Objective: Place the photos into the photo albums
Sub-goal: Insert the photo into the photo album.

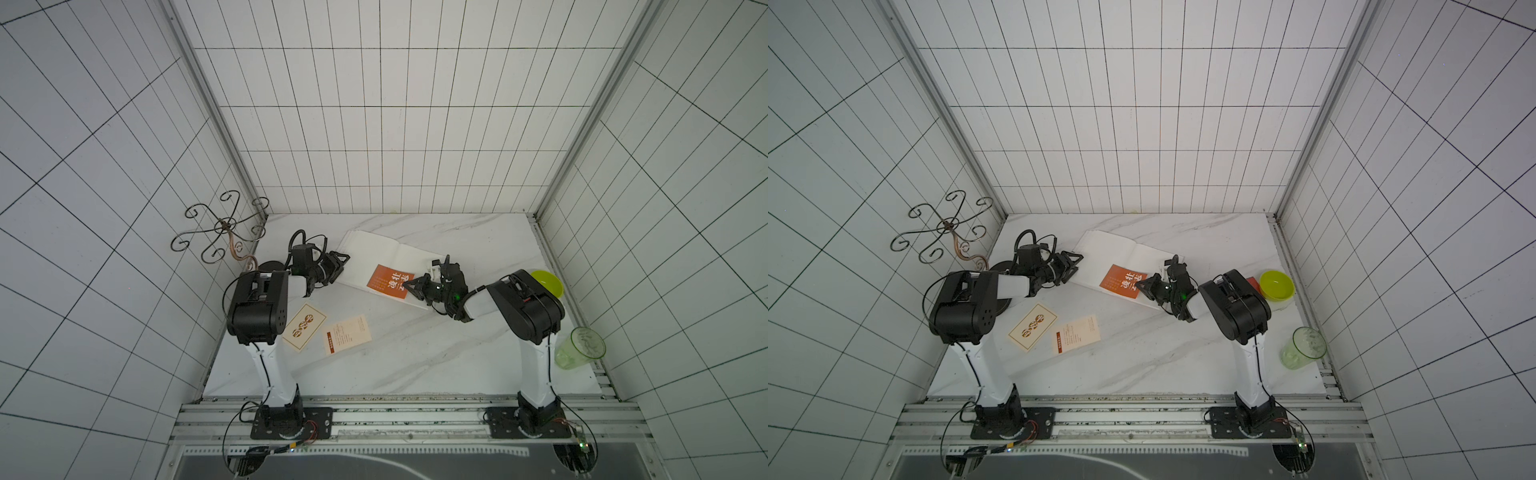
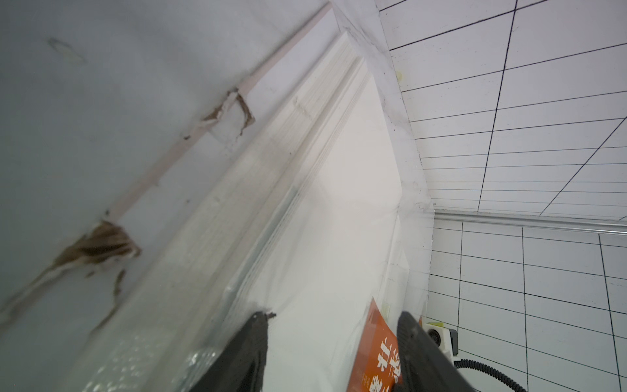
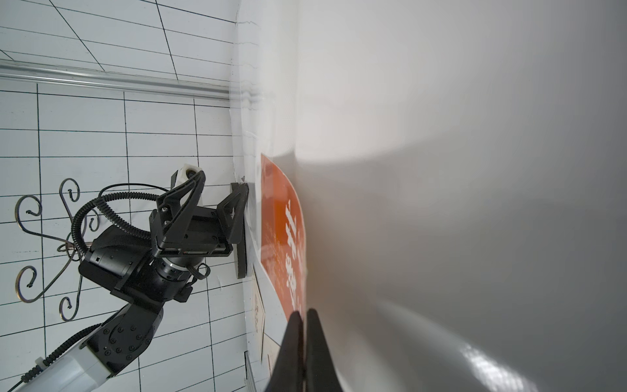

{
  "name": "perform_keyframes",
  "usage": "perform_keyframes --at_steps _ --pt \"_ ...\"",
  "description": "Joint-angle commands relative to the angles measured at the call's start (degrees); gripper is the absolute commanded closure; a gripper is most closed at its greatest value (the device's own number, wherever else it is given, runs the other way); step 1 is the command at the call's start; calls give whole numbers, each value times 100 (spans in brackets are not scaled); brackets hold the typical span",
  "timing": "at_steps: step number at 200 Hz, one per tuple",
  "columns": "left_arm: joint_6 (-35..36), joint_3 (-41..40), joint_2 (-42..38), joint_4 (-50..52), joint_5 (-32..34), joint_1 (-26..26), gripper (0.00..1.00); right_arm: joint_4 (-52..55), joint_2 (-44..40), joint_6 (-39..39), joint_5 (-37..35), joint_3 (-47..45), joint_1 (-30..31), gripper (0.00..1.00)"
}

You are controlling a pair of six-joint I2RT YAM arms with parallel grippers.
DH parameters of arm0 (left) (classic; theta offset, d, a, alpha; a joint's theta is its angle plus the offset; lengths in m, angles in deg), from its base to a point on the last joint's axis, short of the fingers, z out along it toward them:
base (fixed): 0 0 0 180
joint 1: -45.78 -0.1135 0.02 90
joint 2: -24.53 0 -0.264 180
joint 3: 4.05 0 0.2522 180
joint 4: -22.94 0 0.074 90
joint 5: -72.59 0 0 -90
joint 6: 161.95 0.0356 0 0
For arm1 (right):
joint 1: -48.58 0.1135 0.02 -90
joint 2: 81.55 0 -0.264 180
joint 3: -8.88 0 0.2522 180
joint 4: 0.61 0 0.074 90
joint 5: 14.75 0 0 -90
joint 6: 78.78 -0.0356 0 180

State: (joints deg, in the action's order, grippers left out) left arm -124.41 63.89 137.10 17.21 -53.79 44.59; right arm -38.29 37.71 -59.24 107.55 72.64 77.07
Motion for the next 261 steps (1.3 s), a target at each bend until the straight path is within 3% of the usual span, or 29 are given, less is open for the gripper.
perform_keyframes --at_steps 1,60,97,178,261 --pt "103 -205 258 1348 418 -21 38 133 212 -31 233 620 117 100" --pt "712 189 -25 1965 744 -27 38 311 558 -17 330 1276 167 100" --pt "1395 837 -171 2750 1124 -22 36 349 517 -61 298 1198 124 100" --pt "2305 2097 -57 3789 2468 -27 35 1079 -40 513 154 844 -201 58" --pt "2679 2152 276 3912 2566 -31 34 1672 -326 981 127 729 -318 54"
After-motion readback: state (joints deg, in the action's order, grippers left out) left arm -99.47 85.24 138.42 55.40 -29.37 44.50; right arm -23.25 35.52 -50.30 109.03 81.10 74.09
